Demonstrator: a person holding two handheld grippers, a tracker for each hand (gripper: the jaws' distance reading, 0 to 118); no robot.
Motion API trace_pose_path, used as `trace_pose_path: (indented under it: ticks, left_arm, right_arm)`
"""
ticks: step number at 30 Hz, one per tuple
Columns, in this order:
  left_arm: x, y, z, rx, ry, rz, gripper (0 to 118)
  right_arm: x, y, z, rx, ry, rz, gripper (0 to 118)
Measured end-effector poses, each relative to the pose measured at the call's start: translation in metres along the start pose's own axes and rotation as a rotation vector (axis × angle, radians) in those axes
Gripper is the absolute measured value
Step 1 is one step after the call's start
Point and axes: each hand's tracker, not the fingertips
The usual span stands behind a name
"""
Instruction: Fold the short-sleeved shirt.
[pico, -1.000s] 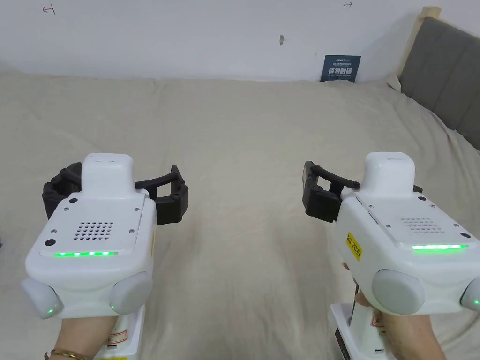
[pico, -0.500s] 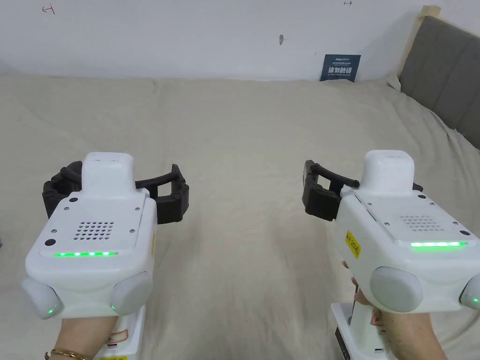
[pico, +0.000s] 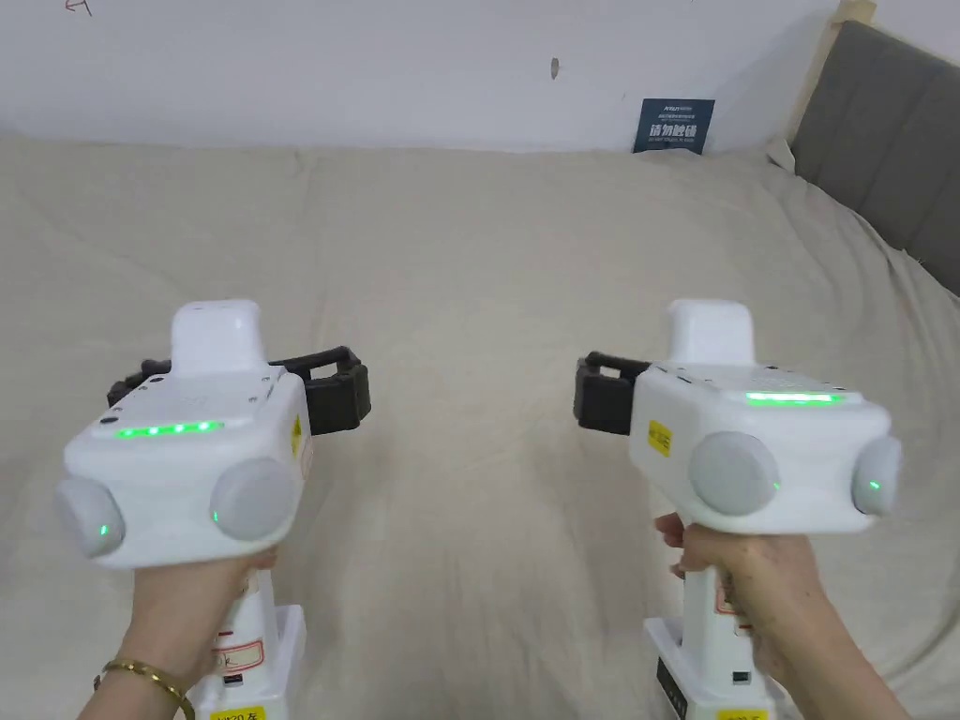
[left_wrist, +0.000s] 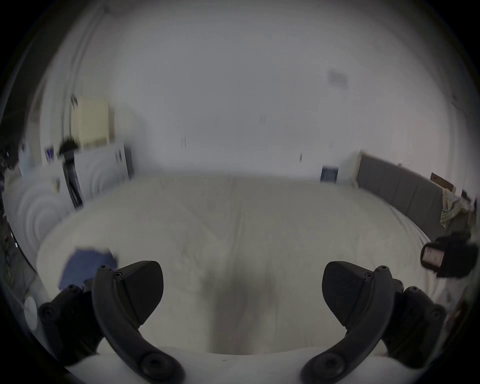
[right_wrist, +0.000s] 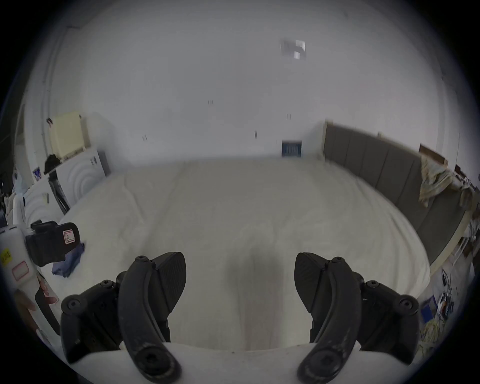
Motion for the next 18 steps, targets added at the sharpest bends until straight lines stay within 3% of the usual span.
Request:
trace_pose_path:
  ticks: [3, 6, 13, 15, 16, 18]
  left_arm:
    - [-0.013, -0.017, -0.063, -0.203, -0.024, 0.127, 118]
    - [-0.020, -0.042, -0.111, -0.262, 0.001, 0.195, 118]
    - [-0.018, -0.086, -0.190, -0.348, 0.090, 0.105, 118]
    - [-0.020, -0.098, -0.200, -0.359, 0.099, 0.106, 118]
    - [-0.021, -0.105, -0.203, -0.366, 0.104, 0.104, 118]
    - [-0.013, -0.102, -0.201, -0.360, 0.135, 0.064, 118]
  right_arm:
    - [0.001, -0.017, -0.062, -0.102, -0.007, -0.040, 89]
    - [-0.004, -0.035, -0.119, -0.216, -0.043, -0.048, 89]
    - [-0.009, -0.080, -0.219, -0.331, -0.071, -0.037, 89]
    - [-0.008, -0.093, -0.226, -0.307, -0.074, -0.039, 92]
    - [-0.011, -0.096, -0.220, -0.218, -0.083, -0.023, 96]
    - [-0.017, -0.094, -0.222, -0.258, -0.105, 0.000, 97]
